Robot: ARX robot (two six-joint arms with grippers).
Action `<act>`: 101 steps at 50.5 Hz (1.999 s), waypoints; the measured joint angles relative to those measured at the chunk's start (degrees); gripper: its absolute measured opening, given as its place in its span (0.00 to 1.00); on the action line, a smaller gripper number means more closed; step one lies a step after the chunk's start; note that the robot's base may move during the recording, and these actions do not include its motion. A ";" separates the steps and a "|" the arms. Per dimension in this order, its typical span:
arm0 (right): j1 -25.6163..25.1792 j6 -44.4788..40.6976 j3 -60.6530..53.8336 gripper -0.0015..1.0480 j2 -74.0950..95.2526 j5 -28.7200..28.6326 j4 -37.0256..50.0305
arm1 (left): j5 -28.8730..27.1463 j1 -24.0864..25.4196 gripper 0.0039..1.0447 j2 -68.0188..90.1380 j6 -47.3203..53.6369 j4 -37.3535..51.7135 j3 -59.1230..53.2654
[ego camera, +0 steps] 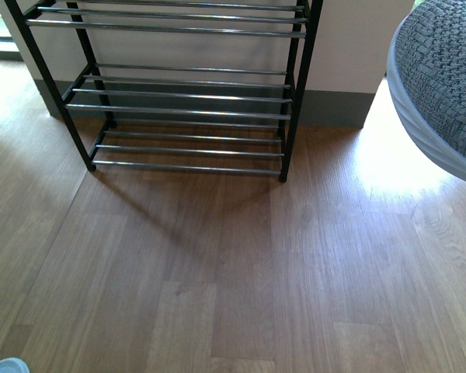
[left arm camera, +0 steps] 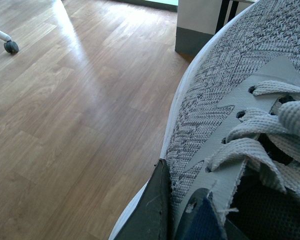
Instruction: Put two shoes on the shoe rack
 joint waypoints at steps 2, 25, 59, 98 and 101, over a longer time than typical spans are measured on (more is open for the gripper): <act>0.00 0.00 0.00 0.01 0.00 -0.02 0.00 | 0.00 0.00 0.01 0.00 0.00 0.00 0.00; 0.00 0.02 0.00 0.01 0.02 0.00 0.00 | 0.00 0.00 0.01 0.00 0.00 0.00 0.00; 0.02 0.02 0.00 0.01 0.00 0.22 0.00 | 0.24 0.00 0.01 0.09 0.00 0.00 -0.04; 0.02 0.02 -0.17 0.01 0.00 -0.33 -0.09 | 0.02 0.09 0.01 0.09 0.02 0.00 -0.13; 0.02 0.04 -0.17 0.01 0.00 -0.24 -0.09 | 0.02 0.09 0.01 0.09 0.04 0.00 -0.13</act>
